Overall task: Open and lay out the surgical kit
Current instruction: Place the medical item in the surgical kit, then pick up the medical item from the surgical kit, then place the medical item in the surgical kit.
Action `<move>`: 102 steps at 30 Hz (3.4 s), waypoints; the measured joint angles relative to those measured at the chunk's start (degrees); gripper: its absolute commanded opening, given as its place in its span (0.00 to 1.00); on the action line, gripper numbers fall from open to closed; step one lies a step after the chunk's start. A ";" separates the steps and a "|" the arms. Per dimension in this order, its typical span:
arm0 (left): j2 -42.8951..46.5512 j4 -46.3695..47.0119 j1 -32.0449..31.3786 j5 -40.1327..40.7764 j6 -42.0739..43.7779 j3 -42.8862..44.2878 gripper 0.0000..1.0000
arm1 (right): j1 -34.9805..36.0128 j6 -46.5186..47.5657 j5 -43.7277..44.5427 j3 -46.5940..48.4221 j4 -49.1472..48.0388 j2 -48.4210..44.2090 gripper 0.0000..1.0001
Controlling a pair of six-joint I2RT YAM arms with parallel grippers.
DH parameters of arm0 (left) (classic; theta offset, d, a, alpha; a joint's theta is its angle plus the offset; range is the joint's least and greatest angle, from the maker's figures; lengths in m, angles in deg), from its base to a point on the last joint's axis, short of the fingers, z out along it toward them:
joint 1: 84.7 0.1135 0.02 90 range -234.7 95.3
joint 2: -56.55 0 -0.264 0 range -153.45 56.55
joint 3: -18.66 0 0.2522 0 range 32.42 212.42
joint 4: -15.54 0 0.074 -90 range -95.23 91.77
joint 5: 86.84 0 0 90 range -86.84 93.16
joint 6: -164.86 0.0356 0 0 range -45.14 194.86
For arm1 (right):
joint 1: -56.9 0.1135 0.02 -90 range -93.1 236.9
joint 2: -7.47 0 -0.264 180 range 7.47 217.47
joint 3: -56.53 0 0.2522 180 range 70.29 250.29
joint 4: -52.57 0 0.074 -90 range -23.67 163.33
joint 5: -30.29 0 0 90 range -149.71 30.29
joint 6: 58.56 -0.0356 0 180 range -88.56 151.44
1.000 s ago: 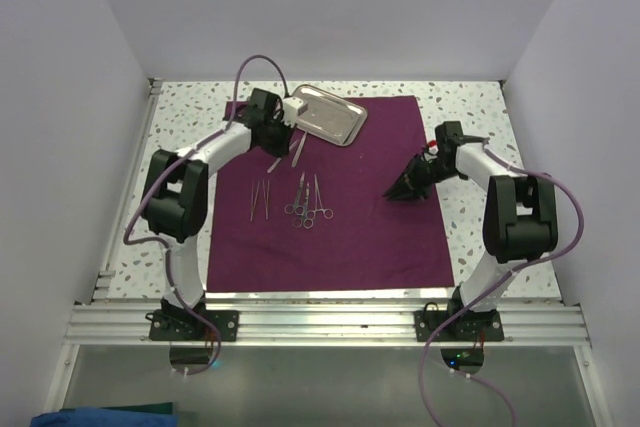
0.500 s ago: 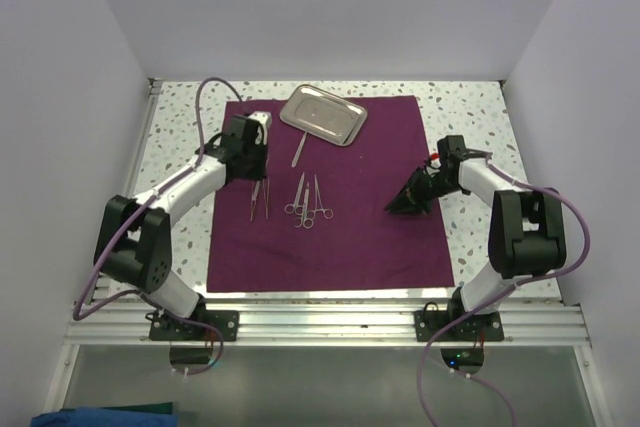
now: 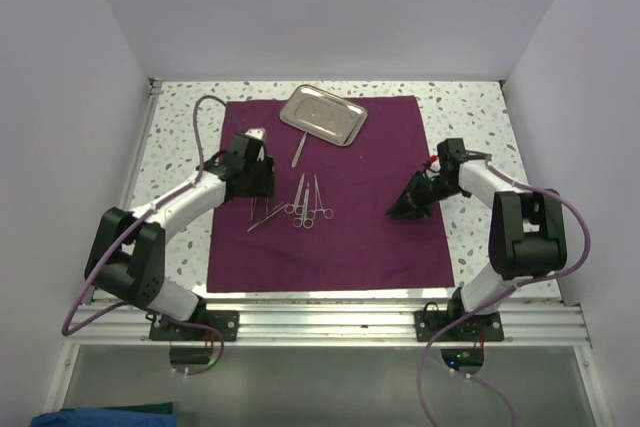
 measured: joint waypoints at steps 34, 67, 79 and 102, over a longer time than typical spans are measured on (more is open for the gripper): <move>-49.99 -0.92 -0.09 -5.88 10.23 58.88 0.50 | -1.57 3.56 5.27 1.40 5.60 0.79 0.20; -49.37 -5.35 -0.37 -5.27 10.60 64.76 0.00 | -3.26 4.96 4.79 1.68 6.16 1.46 0.18; -34.91 -6.29 -11.93 0.61 -5.40 52.50 0.00 | -4.42 5.42 17.51 9.16 15.56 -18.97 0.12; -45.62 -4.72 -32.57 6.71 -37.46 52.00 0.50 | -0.28 3.52 22.58 -11.67 24.85 -46.18 0.82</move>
